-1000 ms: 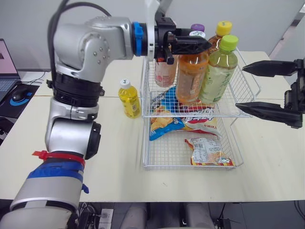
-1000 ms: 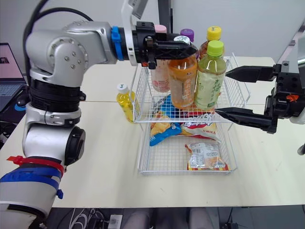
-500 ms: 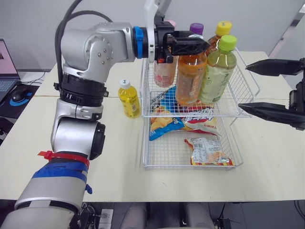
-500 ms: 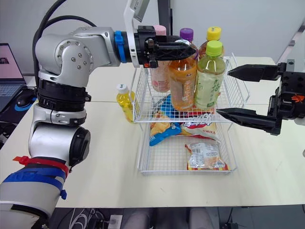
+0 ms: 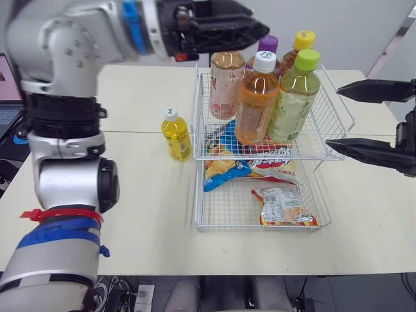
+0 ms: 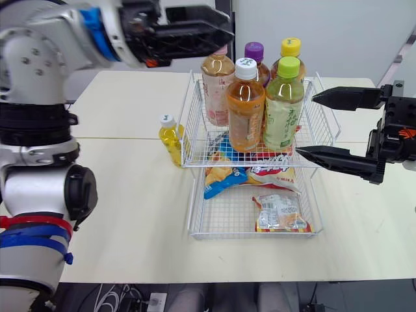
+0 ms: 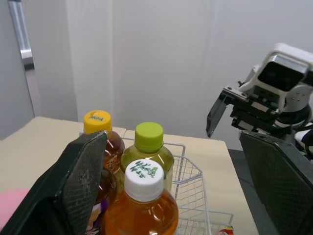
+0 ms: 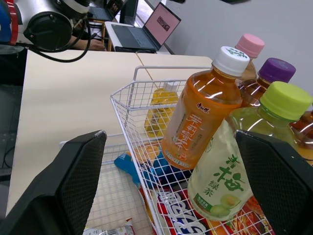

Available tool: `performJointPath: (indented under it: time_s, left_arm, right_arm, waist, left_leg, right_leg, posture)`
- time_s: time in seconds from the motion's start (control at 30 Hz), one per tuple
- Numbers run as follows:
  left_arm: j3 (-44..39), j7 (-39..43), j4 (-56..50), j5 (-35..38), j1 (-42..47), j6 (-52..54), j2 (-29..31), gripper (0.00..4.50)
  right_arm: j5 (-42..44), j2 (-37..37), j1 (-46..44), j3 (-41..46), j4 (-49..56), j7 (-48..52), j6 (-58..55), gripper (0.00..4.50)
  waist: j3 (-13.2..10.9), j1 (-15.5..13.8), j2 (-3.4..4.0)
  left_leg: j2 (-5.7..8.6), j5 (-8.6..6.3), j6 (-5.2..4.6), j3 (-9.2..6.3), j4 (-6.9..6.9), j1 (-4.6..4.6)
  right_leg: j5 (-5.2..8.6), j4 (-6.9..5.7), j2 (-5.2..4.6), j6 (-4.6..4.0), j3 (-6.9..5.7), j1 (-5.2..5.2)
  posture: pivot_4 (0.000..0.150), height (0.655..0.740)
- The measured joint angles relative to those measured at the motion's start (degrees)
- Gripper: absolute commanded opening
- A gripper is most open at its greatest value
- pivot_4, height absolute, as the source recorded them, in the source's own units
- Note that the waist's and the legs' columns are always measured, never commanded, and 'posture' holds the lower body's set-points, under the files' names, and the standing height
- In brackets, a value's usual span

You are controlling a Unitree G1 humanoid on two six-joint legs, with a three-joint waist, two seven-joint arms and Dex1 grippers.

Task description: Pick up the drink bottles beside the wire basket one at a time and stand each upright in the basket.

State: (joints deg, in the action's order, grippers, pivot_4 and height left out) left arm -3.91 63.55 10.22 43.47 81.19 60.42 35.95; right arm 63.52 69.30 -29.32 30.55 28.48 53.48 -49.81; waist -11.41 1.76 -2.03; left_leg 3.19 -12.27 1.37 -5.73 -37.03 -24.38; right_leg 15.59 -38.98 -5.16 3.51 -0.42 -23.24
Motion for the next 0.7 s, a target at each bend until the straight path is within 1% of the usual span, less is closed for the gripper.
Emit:
performJointPath:
  time_s: [0.1,0.17,0.3,0.4,0.57,0.7]
  left_arm:
    - [-2.49,0.42,-6.02,3.47,-4.46,3.23,3.92,4.47]
    - [-3.45,-0.18,-7.78,4.69,-7.04,4.81,6.25,4.47]
    - [-7.14,-3.94,-8.16,4.33,-7.64,5.26,11.23,4.47]
    - [-10.40,-7.11,-10.06,2.91,-12.03,4.10,15.37,4.47]
    - [-13.08,-12.26,-14.37,2.72,-18.95,3.52,16.13,4.47]
    - [-17.21,-17.36,-16.94,0.46,-26.03,0.99,17.84,4.47]
  right_arm:
    - [-1.82,0.03,-0.02,0.05,-0.50,0.19,1.29,4.50]
    - [-2.27,0.02,-0.12,-0.05,-1.10,0.22,2.06,4.50]
    - [-3.97,0.02,-0.46,-0.51,-1.80,0.61,3.64,4.50]
    - [-6.24,0.05,-0.90,-1.79,-3.20,1.91,5.73,4.50]
    - [-7.67,-0.02,-6.43,-7.79,-6.50,4.03,6.98,4.50]
    - [-5.40,-1.65,-9.95,-10.77,-7.64,4.24,5.44,4.50]
  waist:
    - [0.03,0.08,0.05]
    - [0.03,0.08,0.05]
    - [0.03,0.04,0.05]
    - [0.05,0.09,0.09]
    - [0.05,-0.07,0.09]
    - [0.05,-0.01,0.09]
  left_leg:
    - [-0.02,0.00,0.00,0.02,0.02,0.06]
    - [-0.03,0.00,0.00,-0.02,0.00,0.05]
    - [-0.02,0.00,0.00,0.01,0.01,0.05]
    - [-0.03,0.00,0.00,0.06,0.03,0.14]
    - [-0.03,0.00,0.00,0.02,0.01,0.13]
    - [-0.04,0.00,0.00,0.02,0.05,0.12]
  right_leg:
    - [0.00,-0.02,0.01,0.00,0.03,0.02]
    - [0.00,-0.04,0.03,0.00,0.00,0.02]
    - [0.00,-0.02,0.03,0.00,0.02,0.02]
    - [0.00,-0.04,0.03,0.00,0.06,0.05]
    - [-0.01,-0.03,0.01,-0.01,0.04,0.06]
    - [-0.01,-0.01,0.00,-0.01,0.05,0.04]
  posture:
    - [0.150,0.7400]
    - [0.150,0.7400]
    - [0.150,0.7400]
    - [0.150,0.7400]
    - [0.150,0.7400]
    - [0.150,0.7400]
